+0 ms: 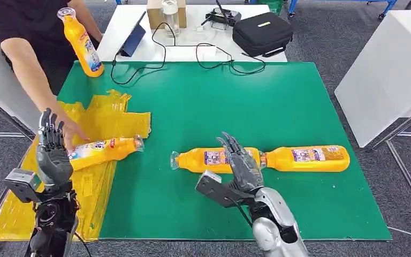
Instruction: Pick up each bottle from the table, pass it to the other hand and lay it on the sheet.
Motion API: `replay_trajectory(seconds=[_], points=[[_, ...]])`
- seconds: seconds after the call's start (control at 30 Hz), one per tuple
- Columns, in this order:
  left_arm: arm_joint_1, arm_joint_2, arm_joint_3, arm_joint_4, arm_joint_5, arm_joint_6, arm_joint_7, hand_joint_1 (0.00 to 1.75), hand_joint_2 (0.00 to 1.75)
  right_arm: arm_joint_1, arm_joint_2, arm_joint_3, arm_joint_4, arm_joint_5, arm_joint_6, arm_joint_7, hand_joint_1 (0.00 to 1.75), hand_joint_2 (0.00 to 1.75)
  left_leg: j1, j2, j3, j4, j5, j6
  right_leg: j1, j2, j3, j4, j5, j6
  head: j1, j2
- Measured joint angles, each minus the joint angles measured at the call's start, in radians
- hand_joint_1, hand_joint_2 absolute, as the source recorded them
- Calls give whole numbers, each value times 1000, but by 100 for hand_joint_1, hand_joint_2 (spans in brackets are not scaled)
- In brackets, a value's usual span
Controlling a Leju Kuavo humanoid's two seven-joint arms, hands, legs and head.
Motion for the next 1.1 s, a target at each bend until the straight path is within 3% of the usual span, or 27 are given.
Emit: replay_trajectory(seconds=[0.33,1.1], points=[[-4,-22,-87,-45,39,-31,41,0,0,3,-19,-46,50,125,35,39,0,175,0,0,0,0,0,0,0,0,0,0,0,0,0,0],[-70,-34,-145,12,44,-61,70,0,0,-56,-44,-34,148,160,31,88,0,175,0,0,-1,0,1,0,0,0,-1,0,0,0,0,0]])
